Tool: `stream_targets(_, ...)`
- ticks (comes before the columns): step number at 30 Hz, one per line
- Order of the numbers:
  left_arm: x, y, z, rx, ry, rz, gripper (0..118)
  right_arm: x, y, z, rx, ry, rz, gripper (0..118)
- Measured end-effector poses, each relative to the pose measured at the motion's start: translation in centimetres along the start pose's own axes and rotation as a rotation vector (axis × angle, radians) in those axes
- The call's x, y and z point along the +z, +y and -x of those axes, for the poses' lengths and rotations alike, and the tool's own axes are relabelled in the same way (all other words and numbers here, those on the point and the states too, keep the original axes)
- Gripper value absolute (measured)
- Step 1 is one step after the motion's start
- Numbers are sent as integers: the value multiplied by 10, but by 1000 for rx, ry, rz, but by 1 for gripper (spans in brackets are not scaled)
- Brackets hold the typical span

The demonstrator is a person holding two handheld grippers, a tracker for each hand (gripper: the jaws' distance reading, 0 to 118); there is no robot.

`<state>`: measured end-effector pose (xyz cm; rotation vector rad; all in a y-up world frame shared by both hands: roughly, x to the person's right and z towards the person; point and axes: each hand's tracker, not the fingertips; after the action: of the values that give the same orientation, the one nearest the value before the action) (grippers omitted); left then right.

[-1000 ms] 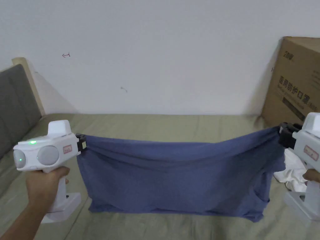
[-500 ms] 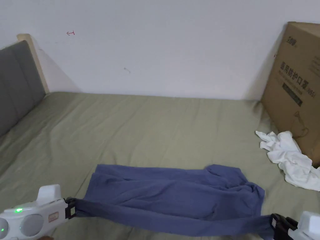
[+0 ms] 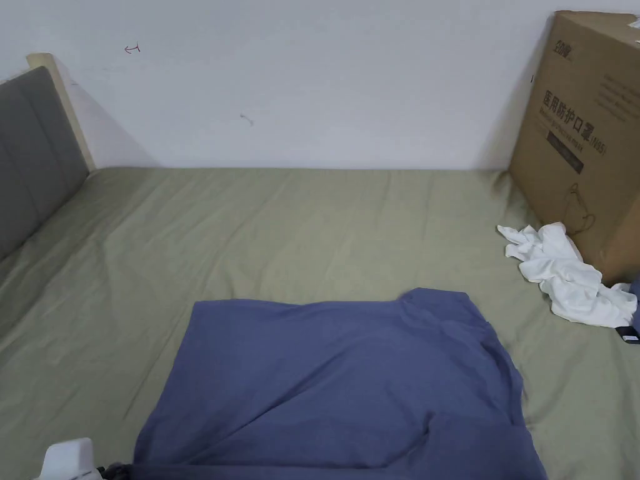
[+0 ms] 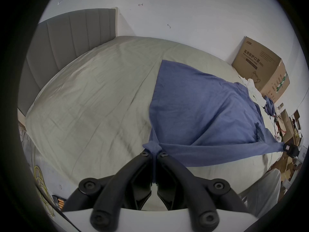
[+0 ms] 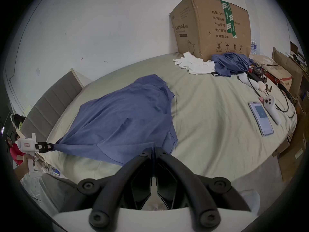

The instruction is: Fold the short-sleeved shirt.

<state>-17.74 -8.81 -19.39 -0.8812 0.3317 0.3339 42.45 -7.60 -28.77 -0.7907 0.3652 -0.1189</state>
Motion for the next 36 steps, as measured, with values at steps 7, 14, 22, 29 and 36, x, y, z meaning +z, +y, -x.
stream_targets(7,-17,-20,3,-10,28,77,2,-13,-14,18,4,-75,164,1)
stream_targets(14,-42,-25,-12,-1,103,160,11,-70,-19,5,-1,-179,368,1)
stream_targets(22,9,3,-42,-13,85,-21,102,-30,24,31,44,-159,166,89)
stream_targets(29,78,43,-88,-83,6,-362,102,33,95,81,126,-134,-238,89)
stream_targets(36,119,56,-128,-137,8,-695,101,61,127,119,244,-167,-536,89)
